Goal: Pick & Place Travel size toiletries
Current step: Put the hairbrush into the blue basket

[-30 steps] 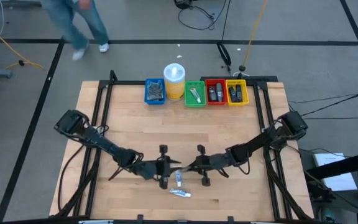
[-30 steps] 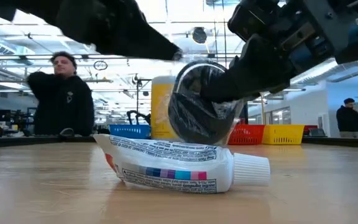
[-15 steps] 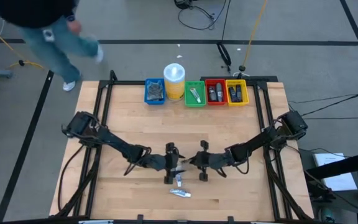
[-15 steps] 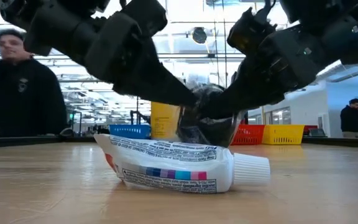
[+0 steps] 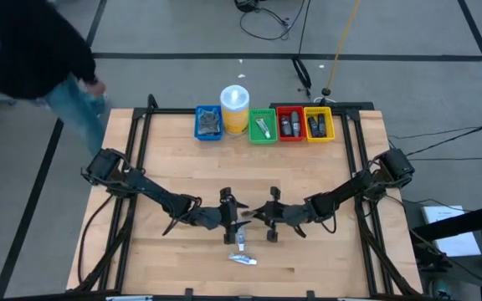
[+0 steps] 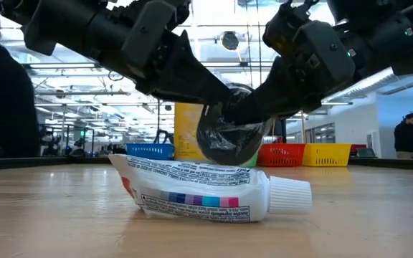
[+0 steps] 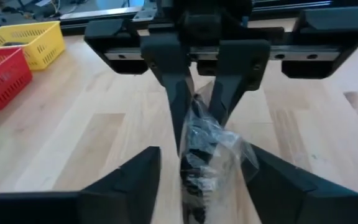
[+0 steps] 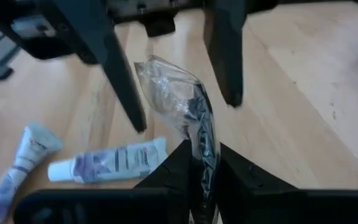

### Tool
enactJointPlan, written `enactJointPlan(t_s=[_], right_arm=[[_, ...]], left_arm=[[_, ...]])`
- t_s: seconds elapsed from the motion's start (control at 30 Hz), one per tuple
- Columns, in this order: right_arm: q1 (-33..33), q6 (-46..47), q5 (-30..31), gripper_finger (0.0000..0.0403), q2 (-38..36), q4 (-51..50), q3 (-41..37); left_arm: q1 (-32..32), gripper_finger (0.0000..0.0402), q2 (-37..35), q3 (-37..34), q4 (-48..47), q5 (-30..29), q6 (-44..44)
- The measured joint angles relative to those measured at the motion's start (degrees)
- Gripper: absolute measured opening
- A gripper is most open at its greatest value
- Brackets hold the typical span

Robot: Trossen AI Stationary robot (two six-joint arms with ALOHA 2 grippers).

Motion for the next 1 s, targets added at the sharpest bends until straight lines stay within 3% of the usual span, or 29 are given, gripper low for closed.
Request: enactJointPlan(t_s=[0.2, 0.4, 0.53, 0.67, 0.77, 0.9, 1.0], right_arm=[[0.17, -0.47, -0.21, 0.0042, -0.01, 0.0, -0.01], [0.11, -1.68, -6.3, 0.0063, -0.01, -0.38, -0.01], [0.15, -1.27, -7.29, 0.0104, -0.01, -1.61, -0.14], [0.24, -1.27, -8.31, 0.0136, -0.03, -2.37, -1.14], [0.24, -1.24, -8.22, 0.0148, -0.01, -2.19, -1.69], [0.22, -1.24, -7.88, 0.0149, -0.01, -1.94, -1.98], [0.22, -1.29, -7.76, 0.0145, -0.01, -1.33, -1.98]], left_arm=[[0.46, 0.0116, -0.02, 0.0, -0.84, 0.22, -0.04], [0.26, 0.0015, -0.05, 0.0, -1.82, 0.94, 0.2], [-1.02, 0.0022, -3.94, -0.02, -10.86, -4.63, -1.14], [-2.31, 0.0015, -13.61, -0.02, -28.0, -15.43, -8.3], [-0.57, 0.0005, -21.66, -0.02, -40.95, -19.29, -13.6], [9.18, 0.0009, -30.54, 0.0, -53.84, -18.81, -16.91], [20.13, 0.0004, -34.43, -0.02, -56.04, -14.8, -13.82]])
